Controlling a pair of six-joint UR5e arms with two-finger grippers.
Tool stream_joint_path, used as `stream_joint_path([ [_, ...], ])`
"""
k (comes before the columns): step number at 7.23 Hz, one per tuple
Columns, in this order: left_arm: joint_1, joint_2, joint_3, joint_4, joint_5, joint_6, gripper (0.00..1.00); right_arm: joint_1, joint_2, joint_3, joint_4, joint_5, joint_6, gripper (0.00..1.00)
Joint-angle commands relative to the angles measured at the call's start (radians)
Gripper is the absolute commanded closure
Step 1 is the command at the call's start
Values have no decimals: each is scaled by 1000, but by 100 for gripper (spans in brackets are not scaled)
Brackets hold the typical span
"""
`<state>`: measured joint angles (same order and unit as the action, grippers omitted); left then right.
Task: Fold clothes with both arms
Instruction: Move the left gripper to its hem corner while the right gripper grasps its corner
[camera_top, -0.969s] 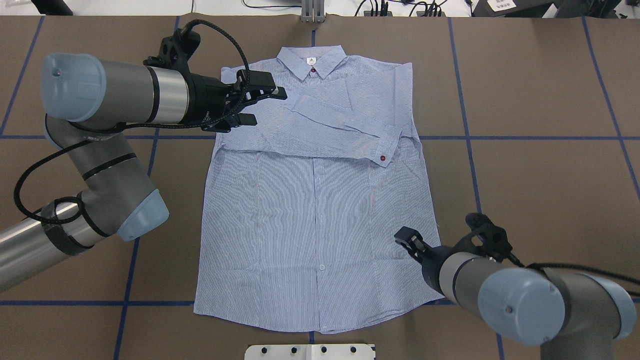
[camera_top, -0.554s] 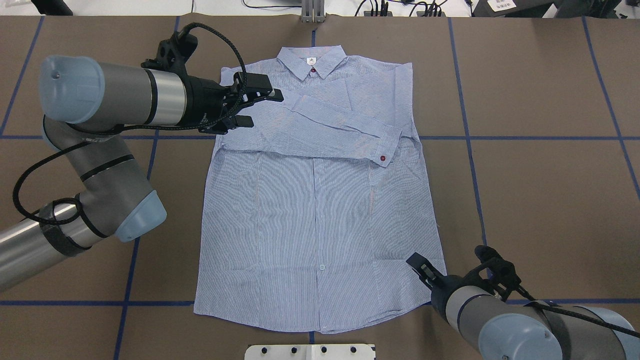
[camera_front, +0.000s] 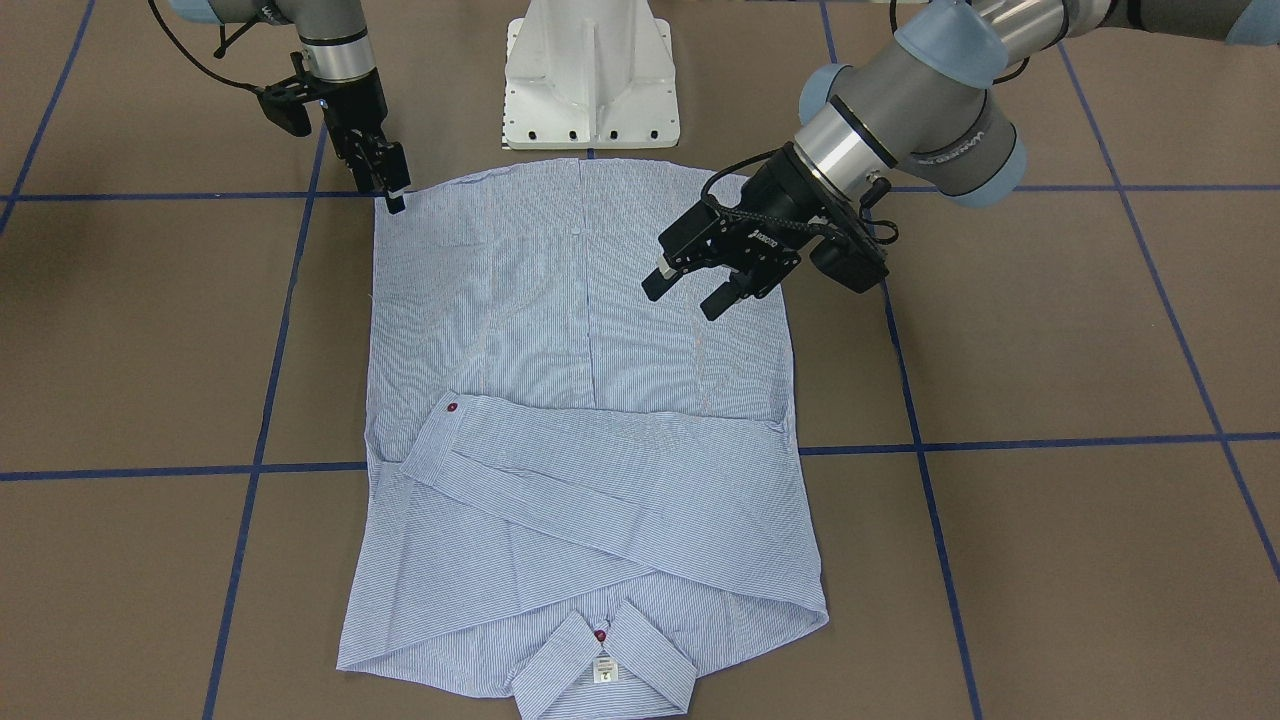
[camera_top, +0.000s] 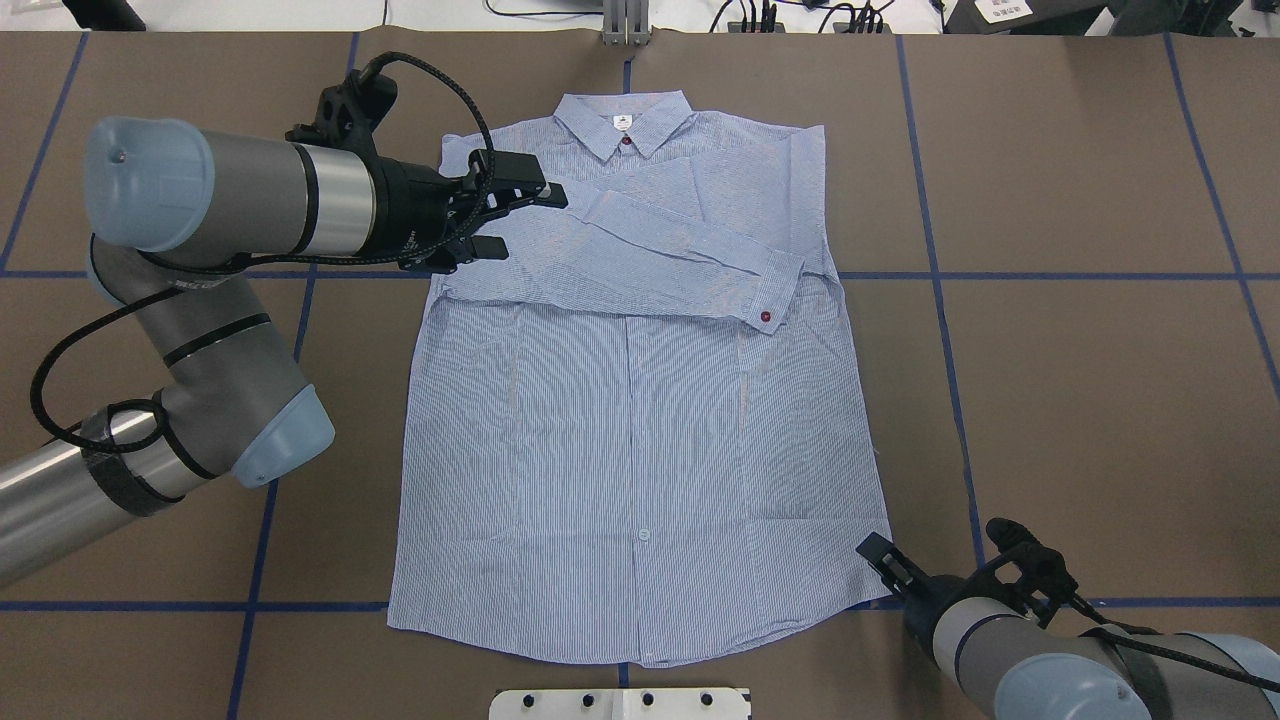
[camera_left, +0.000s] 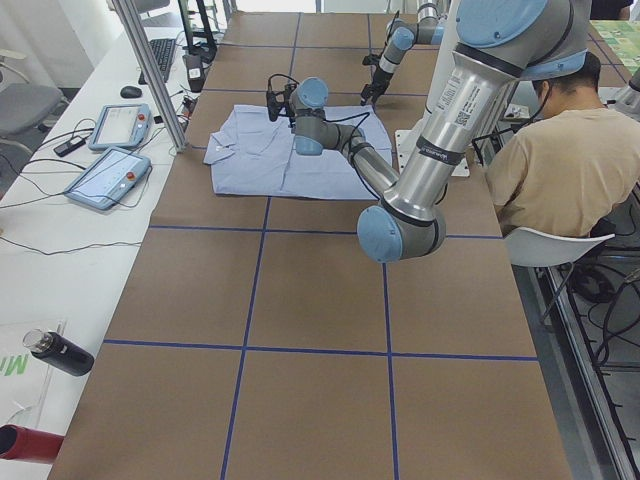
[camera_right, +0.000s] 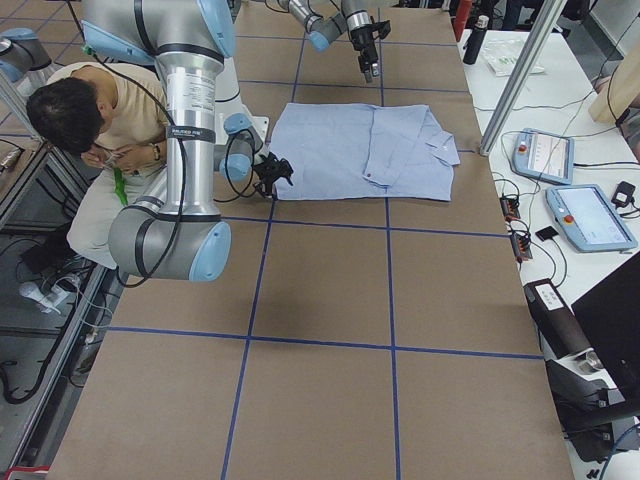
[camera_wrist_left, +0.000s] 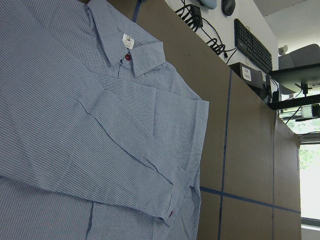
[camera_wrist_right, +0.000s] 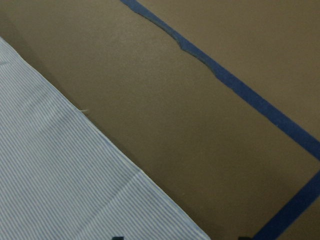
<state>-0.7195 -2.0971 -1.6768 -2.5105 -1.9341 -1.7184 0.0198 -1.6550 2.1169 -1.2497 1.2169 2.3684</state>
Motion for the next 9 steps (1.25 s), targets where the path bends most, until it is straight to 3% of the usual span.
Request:
stream_joint_path([
  [1, 0, 0, 2, -1, 1, -1, 1, -1, 0, -6, 1, 3, 0, 19],
  [5, 0, 0, 8, -1, 3, -1, 1, -6, 0, -9, 3, 12, 0, 22],
  [7, 0, 0, 6, -2, 4, -1, 1, -6, 0, -9, 3, 13, 0, 31],
  [9, -1, 0, 6, -2, 3, -1, 1, -6, 0, -9, 3, 13, 2, 68],
])
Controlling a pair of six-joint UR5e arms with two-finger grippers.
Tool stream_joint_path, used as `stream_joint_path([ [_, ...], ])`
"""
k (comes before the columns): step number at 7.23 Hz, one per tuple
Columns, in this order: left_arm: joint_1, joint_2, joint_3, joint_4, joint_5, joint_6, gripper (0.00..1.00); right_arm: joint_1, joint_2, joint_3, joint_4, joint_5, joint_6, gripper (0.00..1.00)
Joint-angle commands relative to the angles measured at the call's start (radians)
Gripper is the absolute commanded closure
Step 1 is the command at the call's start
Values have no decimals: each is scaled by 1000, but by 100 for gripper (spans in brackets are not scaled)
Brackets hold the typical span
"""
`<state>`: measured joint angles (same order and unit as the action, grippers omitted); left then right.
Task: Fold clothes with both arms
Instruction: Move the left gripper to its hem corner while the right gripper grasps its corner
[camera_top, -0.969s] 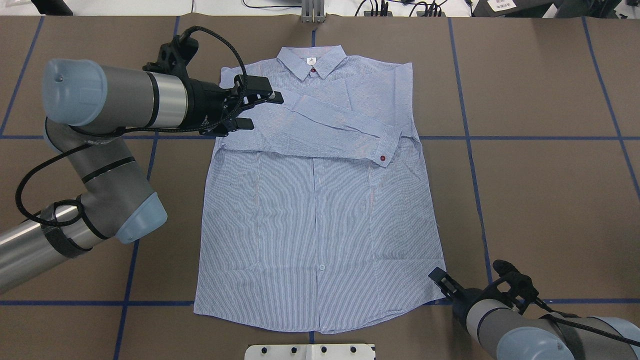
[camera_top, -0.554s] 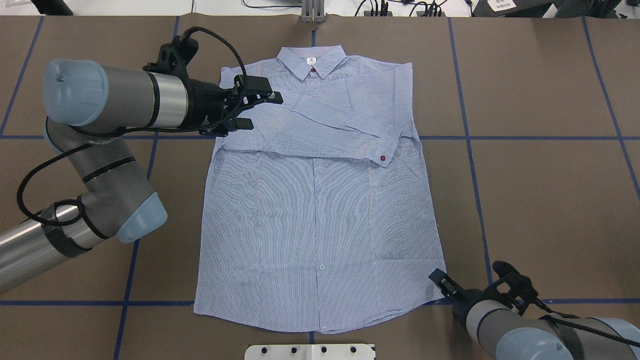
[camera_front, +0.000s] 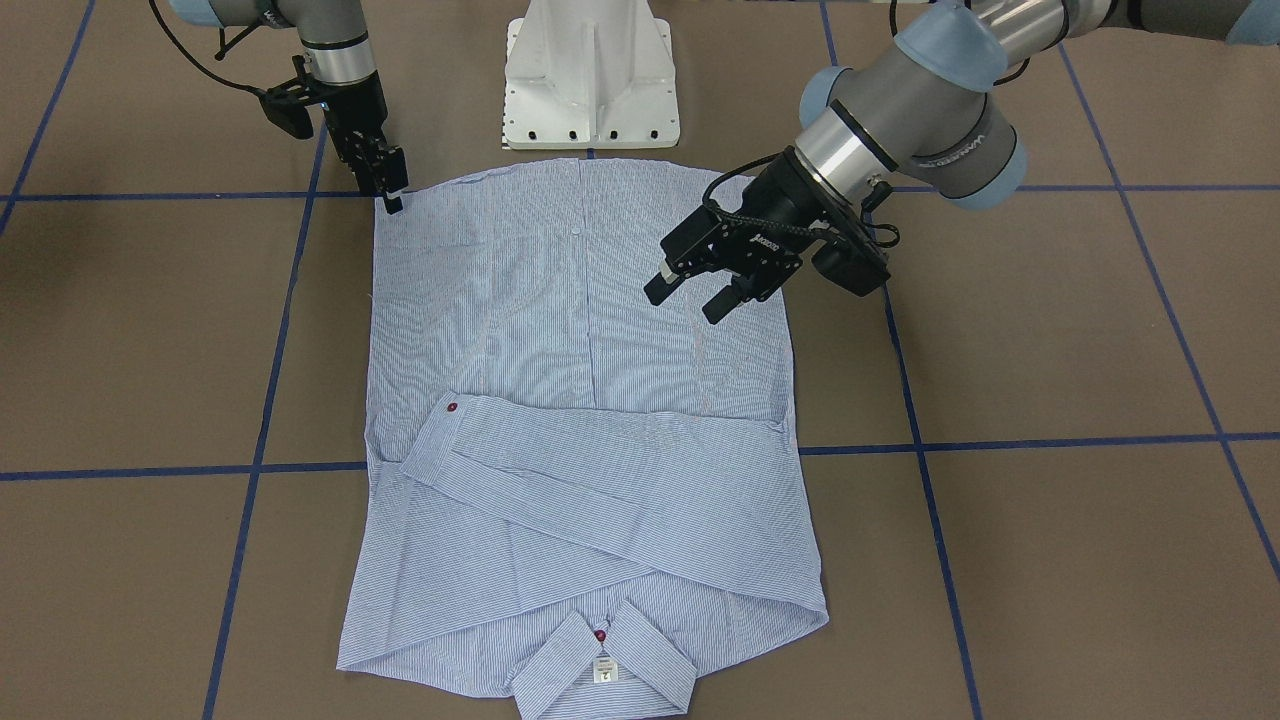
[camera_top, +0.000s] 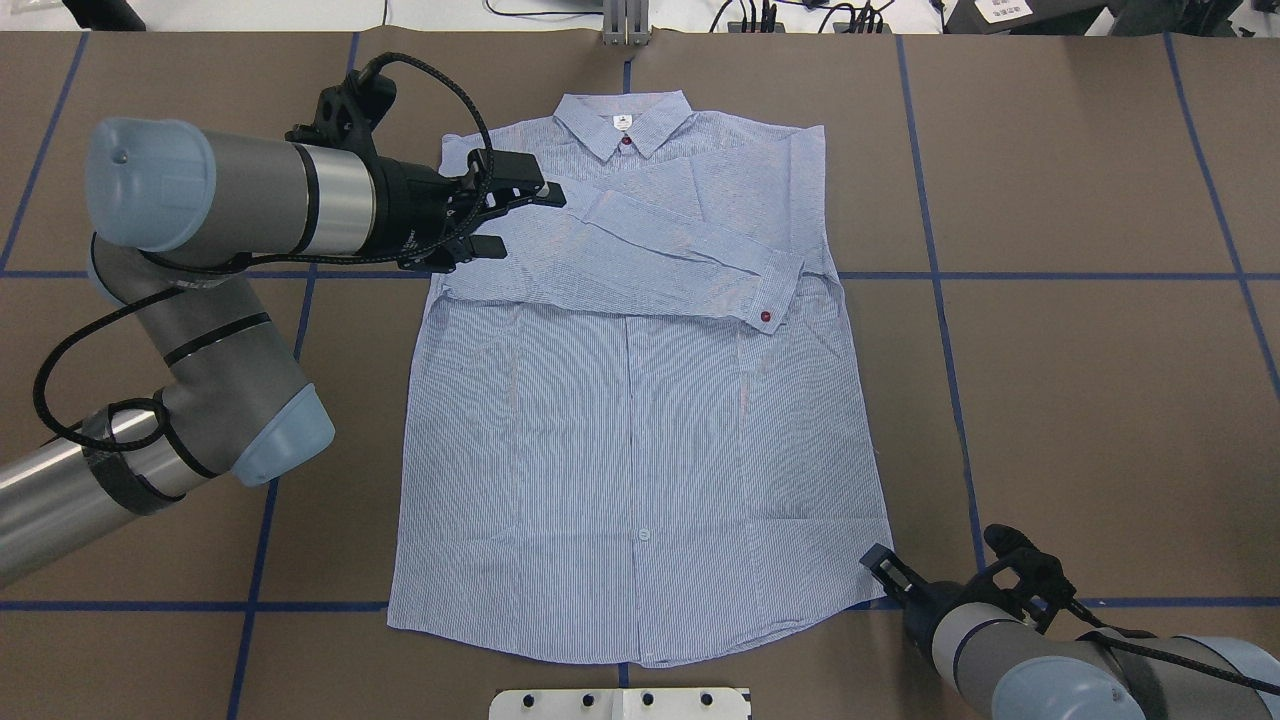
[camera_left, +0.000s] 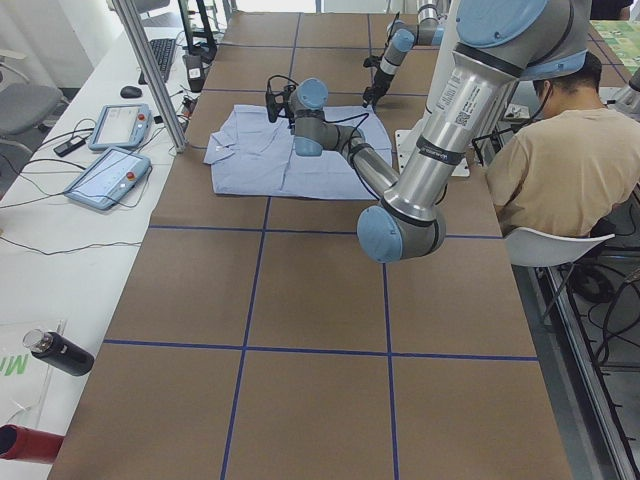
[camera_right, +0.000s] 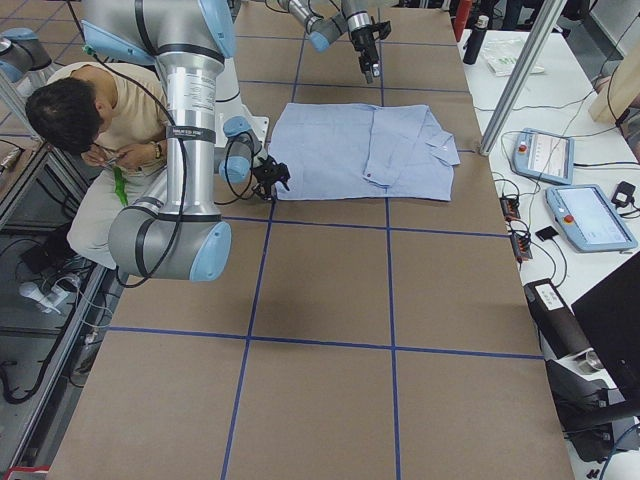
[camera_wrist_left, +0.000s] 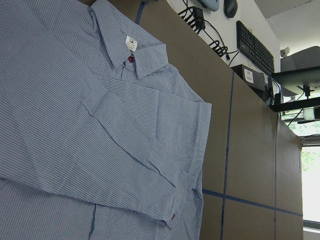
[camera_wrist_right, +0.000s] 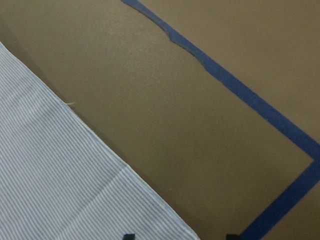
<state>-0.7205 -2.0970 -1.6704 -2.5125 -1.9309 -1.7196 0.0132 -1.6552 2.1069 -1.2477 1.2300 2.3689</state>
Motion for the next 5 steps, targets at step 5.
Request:
stream_joint_path([
  [5, 3, 2, 3, 15, 3, 3, 1, 4, 2, 15, 1, 0, 0, 100],
])
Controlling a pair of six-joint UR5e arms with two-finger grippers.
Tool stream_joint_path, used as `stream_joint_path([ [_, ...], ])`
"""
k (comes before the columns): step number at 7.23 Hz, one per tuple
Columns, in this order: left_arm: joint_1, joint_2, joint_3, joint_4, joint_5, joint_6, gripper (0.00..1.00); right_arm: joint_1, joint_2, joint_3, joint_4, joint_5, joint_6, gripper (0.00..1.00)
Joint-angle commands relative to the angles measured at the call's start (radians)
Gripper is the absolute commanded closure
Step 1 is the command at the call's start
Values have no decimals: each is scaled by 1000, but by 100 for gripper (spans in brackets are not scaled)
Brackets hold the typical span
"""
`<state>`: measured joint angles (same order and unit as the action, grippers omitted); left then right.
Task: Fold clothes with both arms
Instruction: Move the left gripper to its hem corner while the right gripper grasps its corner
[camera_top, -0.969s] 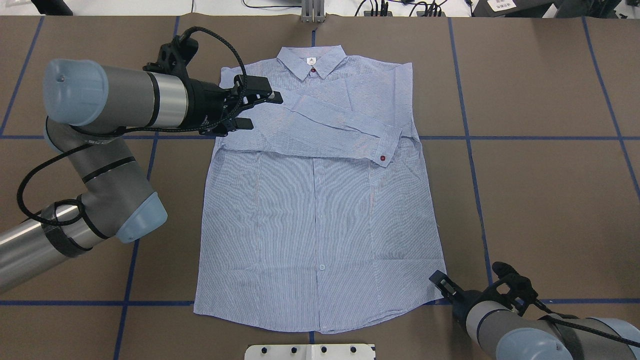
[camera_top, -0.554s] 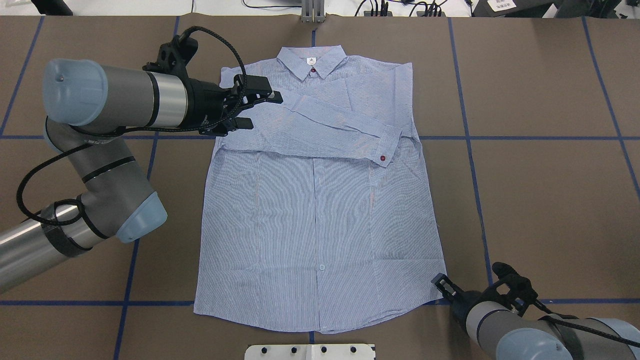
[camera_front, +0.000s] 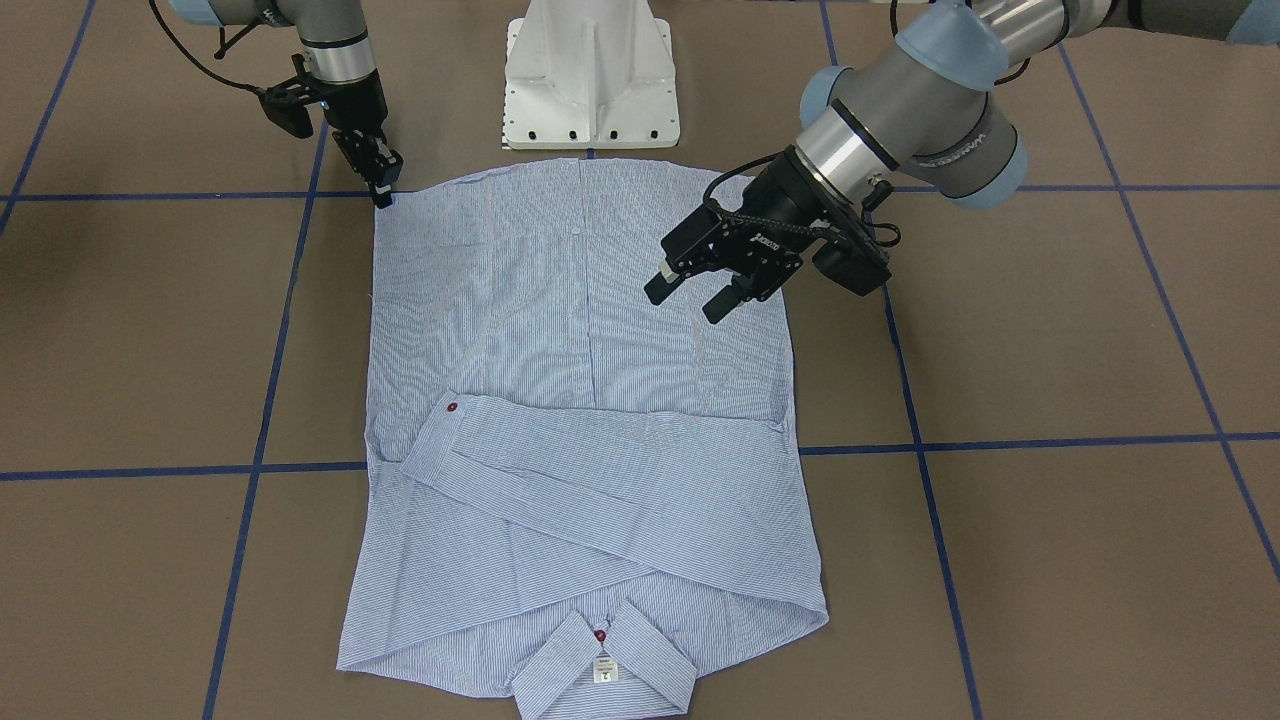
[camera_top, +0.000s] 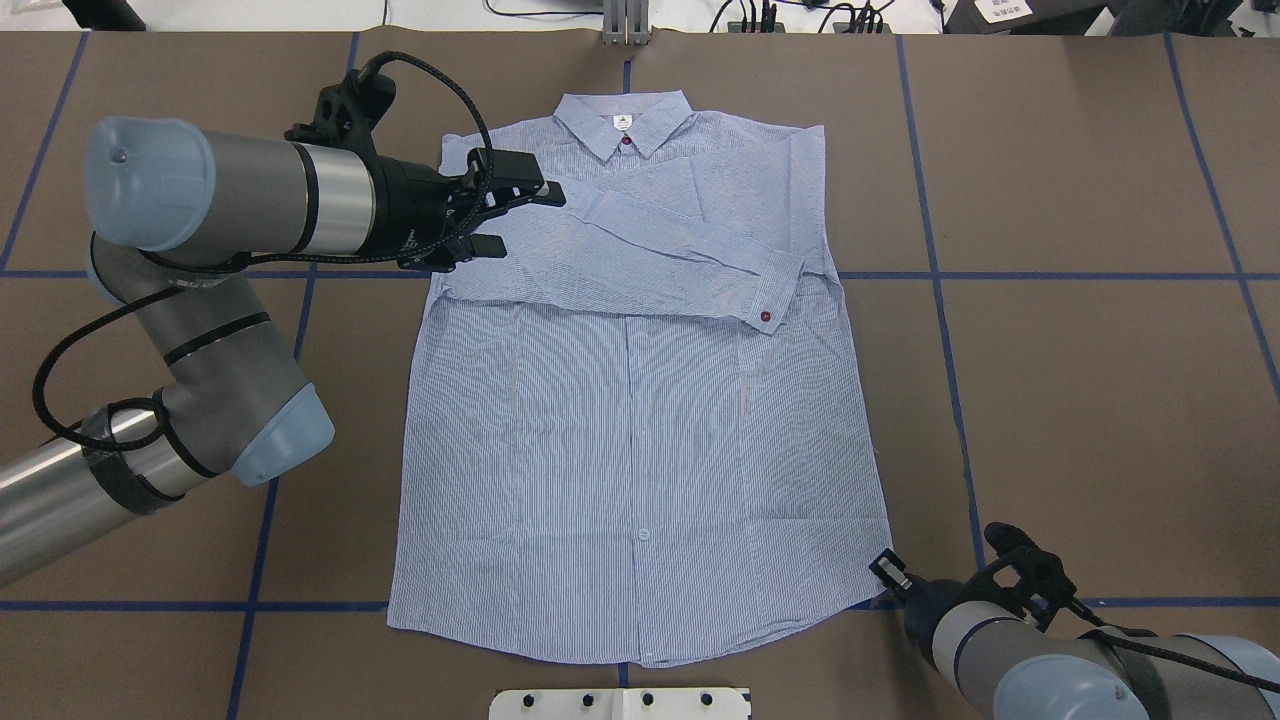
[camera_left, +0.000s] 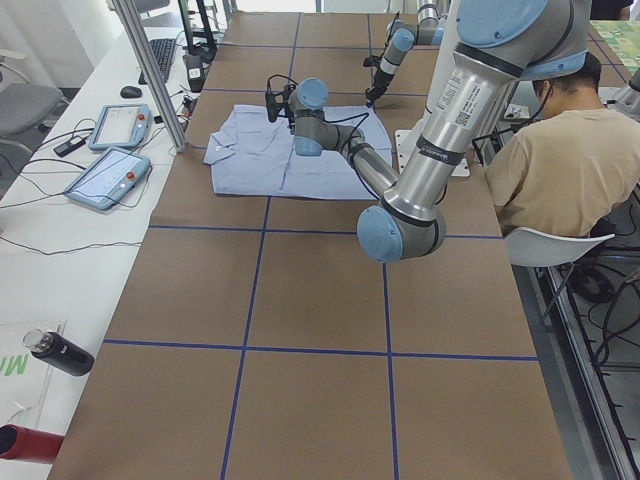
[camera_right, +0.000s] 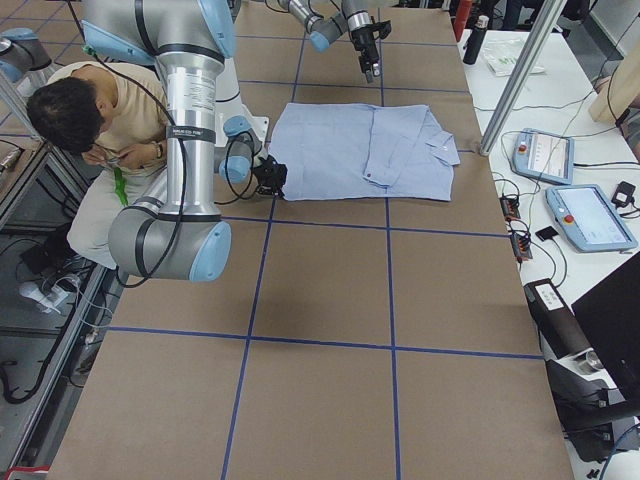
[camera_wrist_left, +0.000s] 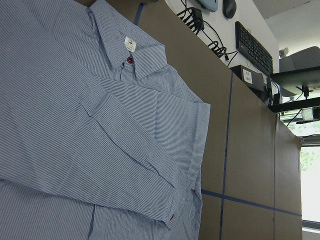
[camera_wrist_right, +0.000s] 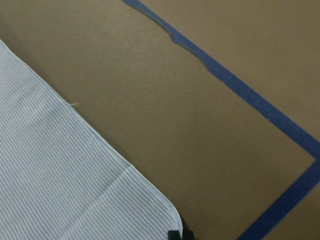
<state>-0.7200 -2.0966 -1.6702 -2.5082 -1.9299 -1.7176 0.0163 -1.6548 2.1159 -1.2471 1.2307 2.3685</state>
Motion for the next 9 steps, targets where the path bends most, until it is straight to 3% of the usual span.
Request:
stream_joint_path([
  [1, 4, 41, -8, 19, 5, 0, 1, 1, 1, 19, 0, 1, -2, 100],
  [3, 49, 137, -109, 23, 46, -4, 1, 2, -2, 30, 0, 9, -8, 100],
  [5, 208, 298, -219, 34, 176, -7, 1, 2, 1, 33, 0, 9, -17, 100],
  [7, 276, 308, -256, 148, 181, -8, 2, 1, 9, 30, -2, 9, -17, 100],
  [9, 381, 448, -356, 178, 268, -36, 1, 2, 10, 33, 0, 9, -17, 100],
])
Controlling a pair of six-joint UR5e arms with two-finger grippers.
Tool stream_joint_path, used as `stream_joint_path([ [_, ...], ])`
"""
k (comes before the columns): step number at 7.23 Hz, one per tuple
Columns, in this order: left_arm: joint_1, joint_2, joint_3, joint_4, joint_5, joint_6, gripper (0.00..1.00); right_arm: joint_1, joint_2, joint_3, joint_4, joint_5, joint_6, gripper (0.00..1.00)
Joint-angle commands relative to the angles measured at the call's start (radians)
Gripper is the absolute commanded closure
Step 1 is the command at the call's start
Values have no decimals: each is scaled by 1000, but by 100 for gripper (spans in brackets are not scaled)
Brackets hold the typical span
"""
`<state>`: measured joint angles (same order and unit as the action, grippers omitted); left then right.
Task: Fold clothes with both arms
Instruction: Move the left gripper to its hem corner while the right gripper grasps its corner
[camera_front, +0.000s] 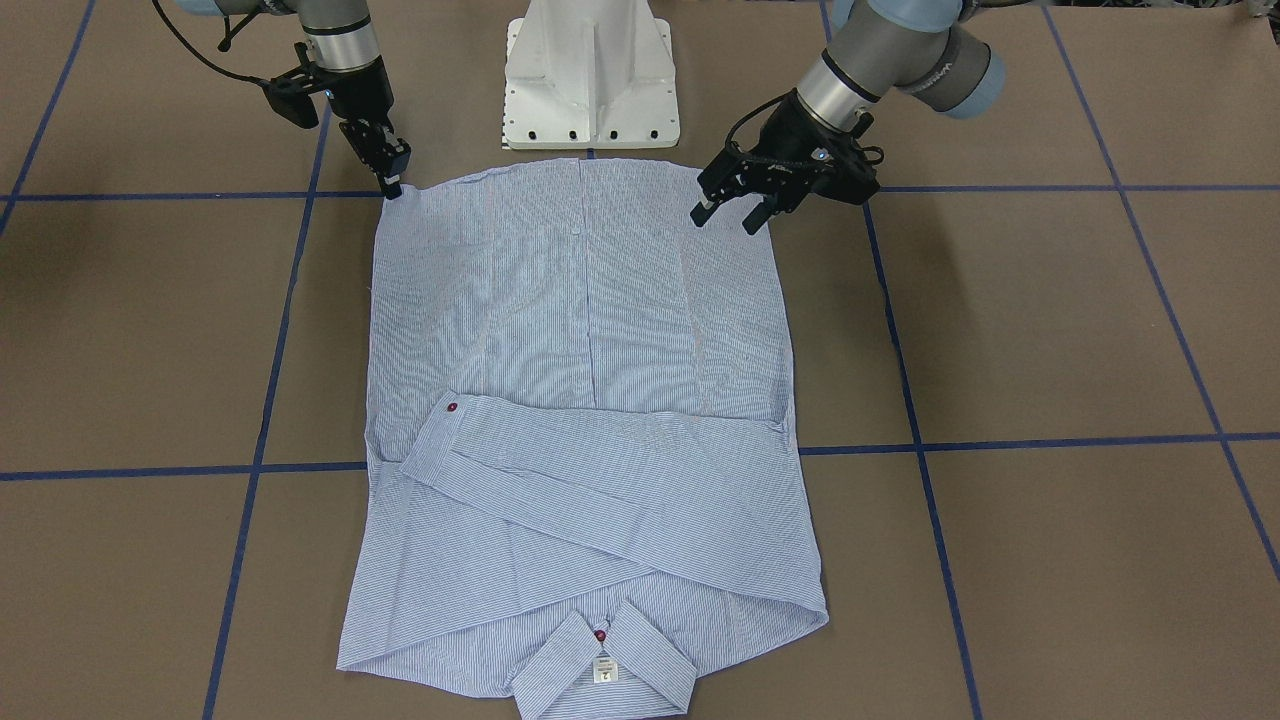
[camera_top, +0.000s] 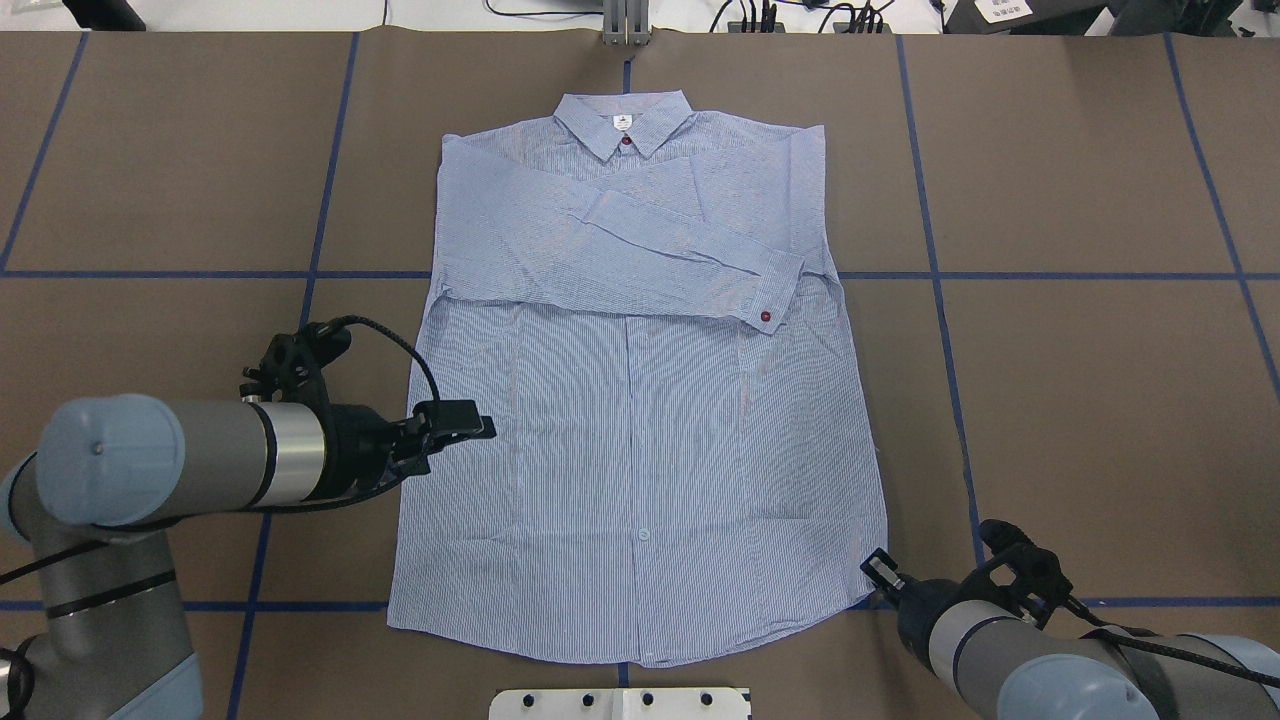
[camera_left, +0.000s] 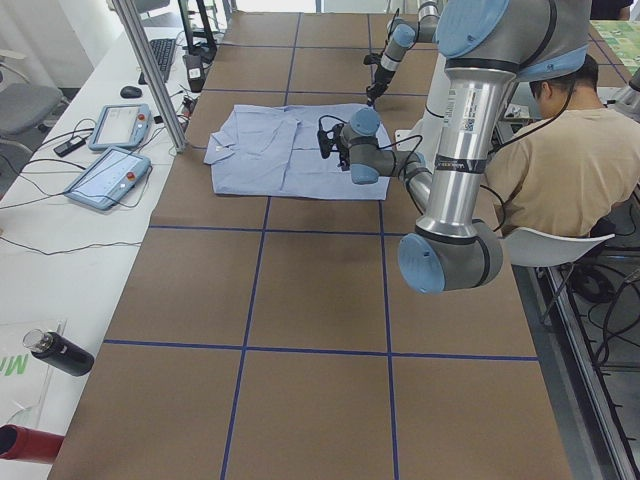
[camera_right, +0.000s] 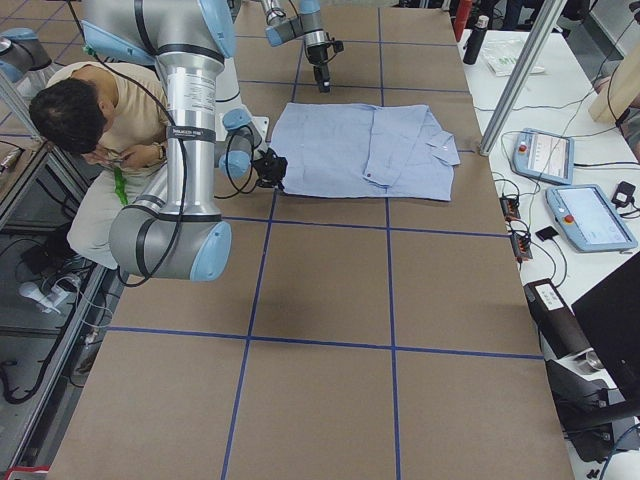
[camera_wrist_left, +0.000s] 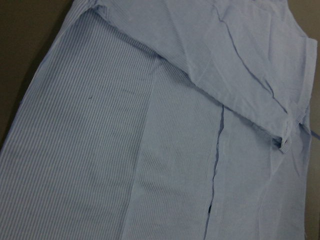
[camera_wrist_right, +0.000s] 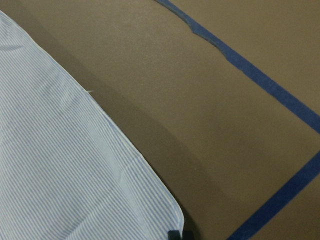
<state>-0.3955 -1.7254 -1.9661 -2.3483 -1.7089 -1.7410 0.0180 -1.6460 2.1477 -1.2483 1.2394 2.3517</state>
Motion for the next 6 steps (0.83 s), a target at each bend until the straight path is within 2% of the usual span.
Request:
stream_joint_path([
  [1, 66, 104, -89, 24, 45, -55, 1, 0, 2, 8, 1, -1, 0, 100],
  [2, 125, 107, -80, 71, 58, -93, 1, 0, 2, 8, 1, -2, 0, 100],
  [3, 148, 99, -82, 180, 77, -98, 1, 0, 2, 8, 0, -2, 0, 100],
  [6, 210, 99, -60, 213, 80, -160, 11, -1, 2, 6, 0, -3, 0, 100],
])
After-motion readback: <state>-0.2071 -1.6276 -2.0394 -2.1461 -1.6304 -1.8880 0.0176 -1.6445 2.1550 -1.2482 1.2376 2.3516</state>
